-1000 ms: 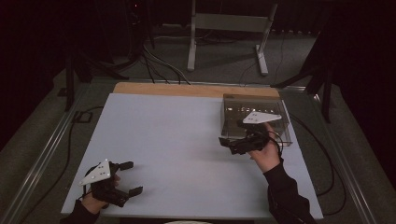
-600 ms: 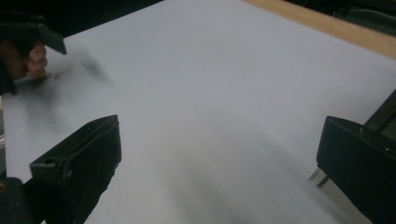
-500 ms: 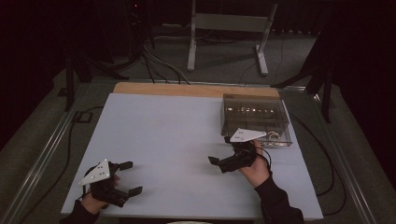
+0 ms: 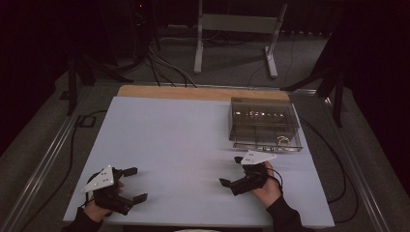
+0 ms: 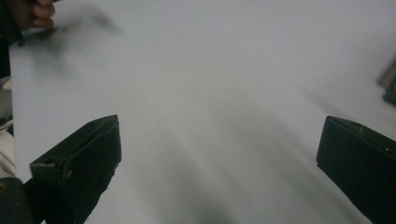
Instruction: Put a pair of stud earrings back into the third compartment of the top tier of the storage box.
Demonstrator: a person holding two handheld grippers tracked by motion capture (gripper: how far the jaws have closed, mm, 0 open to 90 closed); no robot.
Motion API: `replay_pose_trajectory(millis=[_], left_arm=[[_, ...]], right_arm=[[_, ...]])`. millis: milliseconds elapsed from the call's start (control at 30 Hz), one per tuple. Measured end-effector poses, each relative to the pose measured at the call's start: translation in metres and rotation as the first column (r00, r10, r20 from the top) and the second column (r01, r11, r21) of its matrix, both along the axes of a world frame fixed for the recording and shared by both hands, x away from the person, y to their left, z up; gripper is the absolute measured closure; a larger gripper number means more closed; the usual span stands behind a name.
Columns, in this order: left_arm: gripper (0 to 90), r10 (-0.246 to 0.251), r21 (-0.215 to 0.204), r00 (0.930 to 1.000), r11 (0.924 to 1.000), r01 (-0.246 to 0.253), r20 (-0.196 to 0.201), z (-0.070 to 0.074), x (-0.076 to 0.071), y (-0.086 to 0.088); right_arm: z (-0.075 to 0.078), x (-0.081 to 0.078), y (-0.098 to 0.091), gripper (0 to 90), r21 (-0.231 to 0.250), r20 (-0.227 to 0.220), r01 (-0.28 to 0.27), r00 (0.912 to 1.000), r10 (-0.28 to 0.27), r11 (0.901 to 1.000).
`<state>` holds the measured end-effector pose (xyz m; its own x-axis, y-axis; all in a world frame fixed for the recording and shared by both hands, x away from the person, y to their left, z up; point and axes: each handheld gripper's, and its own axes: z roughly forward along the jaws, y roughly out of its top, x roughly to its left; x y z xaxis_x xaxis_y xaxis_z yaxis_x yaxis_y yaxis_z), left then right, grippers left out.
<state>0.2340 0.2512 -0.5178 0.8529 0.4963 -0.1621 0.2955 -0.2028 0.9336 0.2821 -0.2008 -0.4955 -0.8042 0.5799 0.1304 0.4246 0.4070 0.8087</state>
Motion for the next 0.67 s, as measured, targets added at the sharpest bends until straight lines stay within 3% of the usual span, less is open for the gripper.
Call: replay_pose_trajectory(millis=[100,467,667], left_arm=[[0.5,-0.002,0.006,1.0000,1.0000,0.002,0.001,0.000,0.000,0.000],[0.5,-0.004,0.005,1.0000,1.0000,0.004,-0.001,-0.001,0.000,-0.001],[0.5,-0.007,0.009,1.0000,0.9999,0.007,-0.001,-0.001,0.000,-0.002]], right_arm=[[-0.006,-0.003,-0.011,0.0,-0.008,-0.015,0.025,0.9996,-0.025,0.9996],[-0.013,-0.018,-0.057,0.0,-0.001,0.007,0.117,0.9931,-0.117,0.9932],[-0.018,-0.023,-0.084,0.0,0.019,-0.016,0.181,0.9834,-0.181,0.9833]])
